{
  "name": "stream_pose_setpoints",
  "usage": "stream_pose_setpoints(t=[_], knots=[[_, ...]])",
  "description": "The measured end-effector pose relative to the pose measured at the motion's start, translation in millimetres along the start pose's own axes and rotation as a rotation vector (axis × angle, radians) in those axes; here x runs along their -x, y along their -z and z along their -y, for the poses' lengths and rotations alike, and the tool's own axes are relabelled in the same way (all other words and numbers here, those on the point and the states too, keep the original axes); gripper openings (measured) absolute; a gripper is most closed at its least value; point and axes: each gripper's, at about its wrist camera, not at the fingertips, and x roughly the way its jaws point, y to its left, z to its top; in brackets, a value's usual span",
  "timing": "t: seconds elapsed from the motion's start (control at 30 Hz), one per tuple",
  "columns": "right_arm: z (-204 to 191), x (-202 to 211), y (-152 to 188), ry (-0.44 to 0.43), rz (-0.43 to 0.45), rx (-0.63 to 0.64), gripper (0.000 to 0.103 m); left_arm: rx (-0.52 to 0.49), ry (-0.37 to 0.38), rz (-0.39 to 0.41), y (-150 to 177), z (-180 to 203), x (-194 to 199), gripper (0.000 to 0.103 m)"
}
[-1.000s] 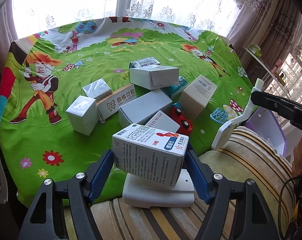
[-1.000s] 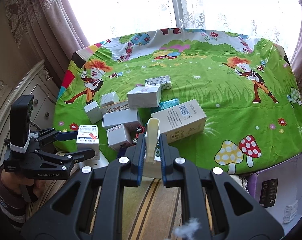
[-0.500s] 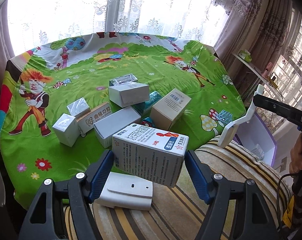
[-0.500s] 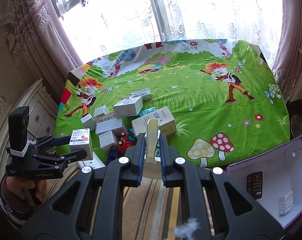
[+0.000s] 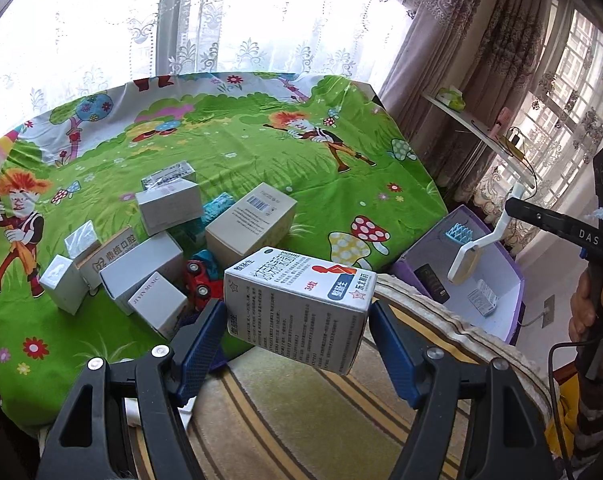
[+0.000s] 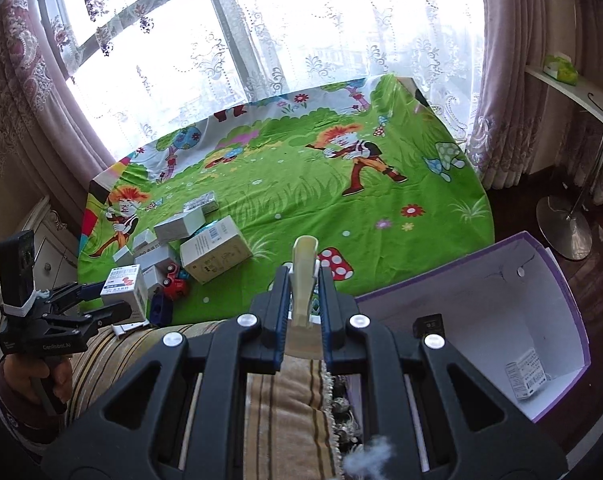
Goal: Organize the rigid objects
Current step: 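Carry the scoop and the medicine box over the purple box with both tools, then open the right tool to drop the scoop while the left tool drops the medicine box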
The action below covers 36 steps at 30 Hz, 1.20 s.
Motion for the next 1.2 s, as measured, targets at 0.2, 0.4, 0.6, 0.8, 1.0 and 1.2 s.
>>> stream_pose_setpoints(t=[0.2, 0.4, 0.6, 0.8, 1.0, 1.2], knots=[[41, 10, 13, 0.053, -0.012, -0.056, 0.017, -0.052, 0.038, -0.014, -8, 37, -12, 0.074], [73, 13, 31, 0.094, -0.048, -0.085, 0.017, -0.108, 0.078, -0.033, -14, 77, -26, 0.074], [98, 11, 53, 0.126, -0.098, -0.110, 0.017, -0.165, 0.114, -0.057, -17, 114, -40, 0.074], [119, 7, 74, 0.149, -0.156, -0.129, 0.017, -0.208, 0.139, -0.089, -16, 144, -56, 0.074], [130, -5, 93, 0.156, -0.239, -0.124, 0.017, -0.243, 0.153, -0.122, -10, 168, -71, 0.074], [135, -18, 109, 0.137, -0.309, -0.133, 0.017, -0.271, 0.151, -0.133, -12, 187, -81, 0.074]])
